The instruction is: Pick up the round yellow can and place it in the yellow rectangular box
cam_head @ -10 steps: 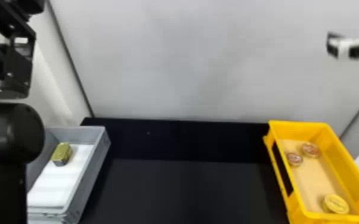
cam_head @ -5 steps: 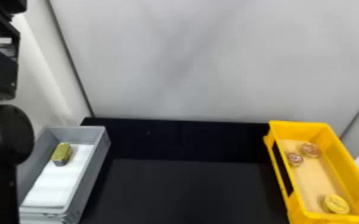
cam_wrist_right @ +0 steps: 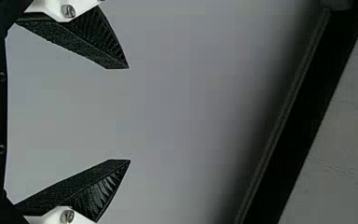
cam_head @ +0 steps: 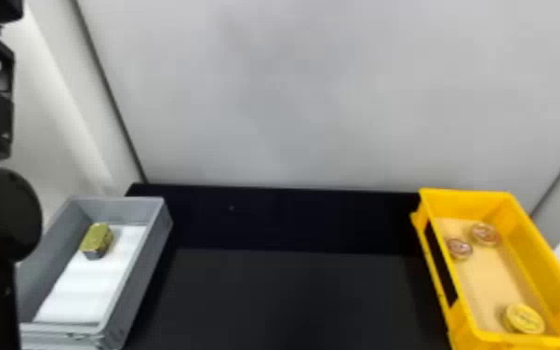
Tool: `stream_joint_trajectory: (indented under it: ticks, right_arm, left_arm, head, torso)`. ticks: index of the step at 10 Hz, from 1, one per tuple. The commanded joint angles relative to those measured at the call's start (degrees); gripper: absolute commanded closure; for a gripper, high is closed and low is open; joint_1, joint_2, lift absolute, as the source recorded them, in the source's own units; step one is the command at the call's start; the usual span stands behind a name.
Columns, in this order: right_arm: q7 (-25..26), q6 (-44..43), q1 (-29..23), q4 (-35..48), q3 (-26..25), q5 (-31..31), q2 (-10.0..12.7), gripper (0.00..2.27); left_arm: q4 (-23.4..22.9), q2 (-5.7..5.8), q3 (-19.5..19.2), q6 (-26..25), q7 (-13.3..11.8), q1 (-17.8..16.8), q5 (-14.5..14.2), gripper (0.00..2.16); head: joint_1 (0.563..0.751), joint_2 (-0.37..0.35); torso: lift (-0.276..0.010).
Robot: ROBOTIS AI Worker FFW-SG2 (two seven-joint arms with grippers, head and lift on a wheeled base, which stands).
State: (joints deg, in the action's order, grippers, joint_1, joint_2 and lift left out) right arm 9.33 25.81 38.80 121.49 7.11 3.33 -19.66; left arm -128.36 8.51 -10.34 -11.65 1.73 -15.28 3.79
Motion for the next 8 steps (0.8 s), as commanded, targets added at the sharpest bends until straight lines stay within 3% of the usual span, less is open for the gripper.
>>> stream_joint_trajectory:
  ticks: [1, 3, 6, 7, 8]
  right_arm:
    - [0.4, -2.4, 0.7, -0.3, 1.3, 1.2, -0.3, 0.06]
    - [1.0, -2.2, 0.7, -0.2, 1.4, 1.6, 0.1, 0.06]
    - [1.0, -3.4, 0.9, -0.5, 1.9, 1.8, 0.3, 0.06]
    - [1.0, -3.4, 0.9, -0.7, 1.9, 1.6, 0.3, 0.06]
    - [1.0, -3.3, 1.0, -0.7, 1.9, 1.6, 0.2, 0.06]
  left_arm:
    - [-0.3, 0.37, -0.6, 0.2, 0.0, 0.6, 0.0, 0.14]
    - [-0.7, 0.81, -0.9, 0.1, 0.0, 0.7, 0.0, 0.14]
    - [-1.5, 2.92, -4.1, 0.7, 0.4, -0.5, 1.9, 0.14]
    - [-2.1, 4.06, -6.8, 0.7, 0.5, -1.1, 3.2, 0.14]
    - [-2.6, 6.52, -8.4, -0.5, 0.5, -1.6, 3.0, 0.14]
  head:
    - [0.663, 0.054]
    - [0.663, 0.054]
    - [0.663, 0.054]
    - [0.663, 0.054]
    - [0.663, 0.054]
  torso:
    - [0.010]
    - [0.010]
    - [0.010]
    - [0.010]
    - [0.010]
